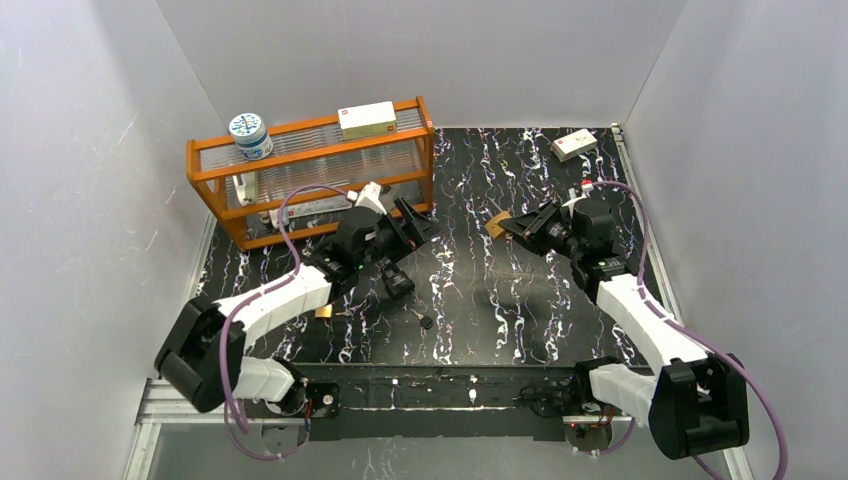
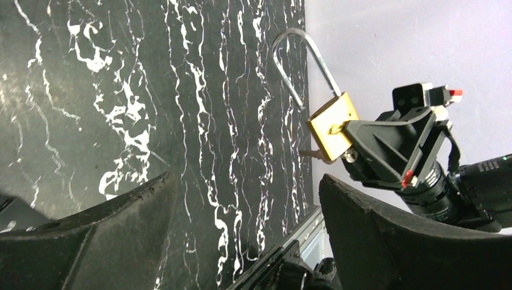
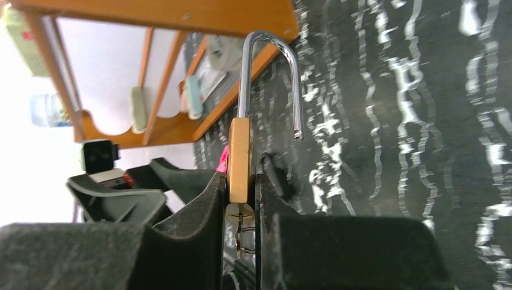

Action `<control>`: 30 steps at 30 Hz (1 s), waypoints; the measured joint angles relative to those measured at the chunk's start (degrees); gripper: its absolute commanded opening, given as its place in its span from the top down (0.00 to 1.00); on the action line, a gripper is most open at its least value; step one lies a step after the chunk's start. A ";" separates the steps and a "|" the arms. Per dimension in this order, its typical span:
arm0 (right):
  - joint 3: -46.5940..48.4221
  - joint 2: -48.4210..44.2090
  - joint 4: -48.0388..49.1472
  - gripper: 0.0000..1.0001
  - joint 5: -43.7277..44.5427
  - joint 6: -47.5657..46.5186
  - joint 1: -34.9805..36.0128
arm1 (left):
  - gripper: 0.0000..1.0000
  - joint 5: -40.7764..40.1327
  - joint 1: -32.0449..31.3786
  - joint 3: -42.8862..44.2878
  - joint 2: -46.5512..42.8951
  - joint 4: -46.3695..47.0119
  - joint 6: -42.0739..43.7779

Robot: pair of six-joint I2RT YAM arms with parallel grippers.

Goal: Unlock with the key

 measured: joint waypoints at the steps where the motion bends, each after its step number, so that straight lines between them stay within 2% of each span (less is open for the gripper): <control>1: 0.00 0.50 -0.48 0.99 0.22 -1.18 -1.03 | 0.15 0.00 0.00 1.38 1.66 -0.22 -0.09; 5: 0.00 2.47 -1.97 0.99 1.95 -6.23 -5.07 | 0.15 0.04 0.00 5.20 6.40 -1.07 -0.26; 13: 0.20 6.58 -2.97 0.99 6.78 -14.08 -8.24 | 0.15 0.24 0.00 4.55 6.97 -1.95 -1.33; 24: 0.20 17.77 3.65 0.99 6.29 -16.33 -8.85 | 0.14 0.37 0.00 2.78 4.61 -6.60 0.13; 30: 0.20 21.35 7.48 0.99 6.19 -16.26 -6.38 | 0.14 0.07 0.33 2.78 3.30 -9.01 2.03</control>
